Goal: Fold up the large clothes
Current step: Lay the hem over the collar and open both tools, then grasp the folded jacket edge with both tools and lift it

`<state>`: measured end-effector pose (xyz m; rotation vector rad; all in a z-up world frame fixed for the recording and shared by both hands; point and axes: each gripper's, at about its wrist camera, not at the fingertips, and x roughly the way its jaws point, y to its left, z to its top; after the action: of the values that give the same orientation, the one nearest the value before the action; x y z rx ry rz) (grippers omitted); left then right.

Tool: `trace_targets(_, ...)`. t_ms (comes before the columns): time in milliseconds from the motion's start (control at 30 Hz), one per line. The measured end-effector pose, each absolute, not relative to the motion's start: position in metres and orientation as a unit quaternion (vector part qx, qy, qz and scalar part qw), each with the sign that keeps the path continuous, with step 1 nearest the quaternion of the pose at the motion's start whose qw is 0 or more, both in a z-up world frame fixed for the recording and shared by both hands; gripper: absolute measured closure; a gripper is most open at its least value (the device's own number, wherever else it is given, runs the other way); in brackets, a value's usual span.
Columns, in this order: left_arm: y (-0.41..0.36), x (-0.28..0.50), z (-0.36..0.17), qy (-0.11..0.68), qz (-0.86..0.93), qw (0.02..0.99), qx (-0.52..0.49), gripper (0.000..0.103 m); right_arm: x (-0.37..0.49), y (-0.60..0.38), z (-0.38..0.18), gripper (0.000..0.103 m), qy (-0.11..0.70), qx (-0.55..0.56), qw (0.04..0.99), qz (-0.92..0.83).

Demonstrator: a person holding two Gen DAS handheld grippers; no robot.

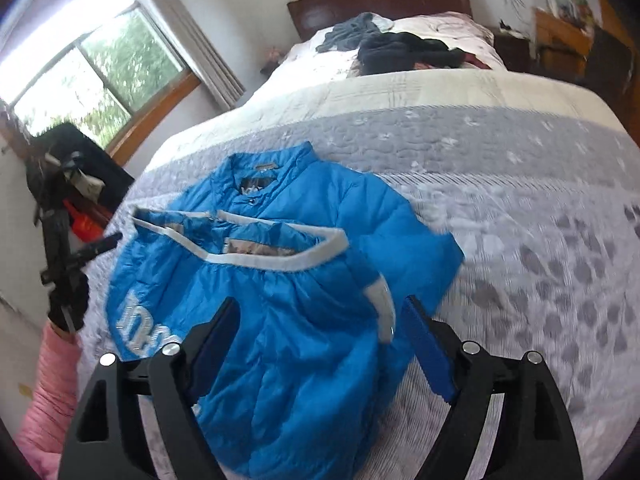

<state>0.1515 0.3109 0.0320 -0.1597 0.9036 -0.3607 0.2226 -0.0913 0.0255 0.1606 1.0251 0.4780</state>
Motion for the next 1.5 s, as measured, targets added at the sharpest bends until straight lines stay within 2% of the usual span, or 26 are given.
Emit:
trace_targets(167,0.293,0.179,0.015,0.453,-0.163,0.875,-0.042,0.033,0.244,-0.074,0.007,0.022,0.495,0.041,0.839,0.223)
trace_targets(233,0.287,0.186,0.011,0.456,-0.161,0.875,-0.032,0.035,0.248,-0.068,-0.001,0.04,0.503,0.031,0.835,0.222)
trace_targets(267,0.283,0.186,0.01,0.454,-0.164,0.876,-0.031,0.041,0.248,-0.065,-0.003,0.046,0.506,0.018,0.836,0.211)
trace_targets(333,0.278,0.183,0.012,0.445,-0.154,0.882,-0.025,0.049,0.244,-0.064,-0.006,0.069,0.503,0.005,0.839,0.206)
trace_targets(400,0.278,0.176,0.016,0.429,-0.146,0.891,-0.026,0.072,0.237,-0.069,-0.003,0.081,0.494,0.014,0.844,0.21)
trace_targets(433,0.281,0.169,0.02,0.421,-0.149,0.894,-0.038,0.077,0.232,-0.073,0.0,0.084,0.489,0.019,0.846,0.21)
trace_targets(500,0.283,0.156,0.029,0.405,-0.152,0.9,-0.05,0.084,0.219,-0.077,0.008,0.085,0.478,0.024,0.852,0.214)
trace_targets(767,0.269,0.105,0.079,0.321,-0.136,0.937,-0.022,0.088,0.19,-0.075,0.058,0.087,0.438,0.029,0.872,0.219)
trace_targets(1033,0.274,0.155,0.118,0.291,-0.107,0.949,-0.058,0.088,0.241,-0.076,0.108,0.087,0.413,0.067,0.888,0.189)
trace_targets(1233,0.272,0.214,0.102,0.322,-0.086,0.94,-0.067,0.087,0.299,-0.075,0.094,0.087,0.437,0.093,0.879,0.169)
trace_targets(1500,0.273,0.275,0.038,0.409,-0.051,0.909,-0.062,0.084,0.354,-0.074,0.029,0.087,0.492,0.117,0.852,0.133)
